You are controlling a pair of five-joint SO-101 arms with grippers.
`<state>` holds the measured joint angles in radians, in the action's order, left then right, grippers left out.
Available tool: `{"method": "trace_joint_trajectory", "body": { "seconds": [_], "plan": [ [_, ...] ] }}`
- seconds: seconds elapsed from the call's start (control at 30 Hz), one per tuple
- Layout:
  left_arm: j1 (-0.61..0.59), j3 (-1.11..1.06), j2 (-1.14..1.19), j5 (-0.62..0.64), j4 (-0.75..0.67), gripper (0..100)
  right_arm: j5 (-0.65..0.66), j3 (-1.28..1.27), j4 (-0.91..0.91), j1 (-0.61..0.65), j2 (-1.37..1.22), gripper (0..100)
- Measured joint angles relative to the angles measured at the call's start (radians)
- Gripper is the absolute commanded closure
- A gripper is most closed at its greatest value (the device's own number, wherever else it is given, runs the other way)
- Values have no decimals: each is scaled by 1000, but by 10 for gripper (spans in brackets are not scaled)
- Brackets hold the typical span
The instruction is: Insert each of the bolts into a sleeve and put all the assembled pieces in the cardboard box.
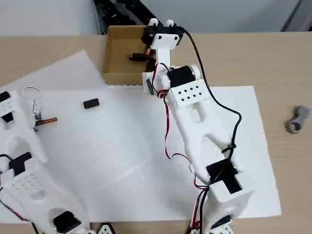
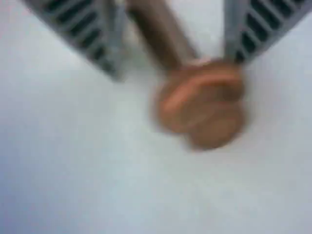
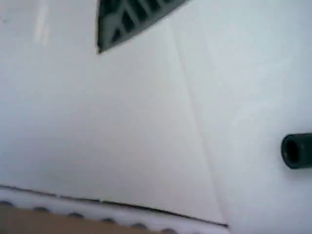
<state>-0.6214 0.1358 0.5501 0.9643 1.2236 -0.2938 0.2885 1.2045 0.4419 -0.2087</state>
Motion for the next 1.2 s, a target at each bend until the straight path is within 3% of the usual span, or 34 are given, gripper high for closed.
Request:
{"method": "trace_joint_trajectory", "body": {
  "seconds": [0.33, 0.6, 0.73, 1.0, 1.2],
  "plan": [
    [2, 31, 8, -15, 51, 994, 0, 0, 0, 0, 0, 815],
    [-6, 244, 52, -133, 302, 994, 0, 0, 0, 2, 0, 813],
    [20, 414, 20, -193, 451, 994, 72, 0, 0, 49, 0, 812],
    [74, 396, -364, -362, 506, 994, 198, 123, 0, 138, -101, 812],
    [-54, 146, -736, -479, 514, 994, 224, 313, 0, 153, -288, 812]
  ]
}}
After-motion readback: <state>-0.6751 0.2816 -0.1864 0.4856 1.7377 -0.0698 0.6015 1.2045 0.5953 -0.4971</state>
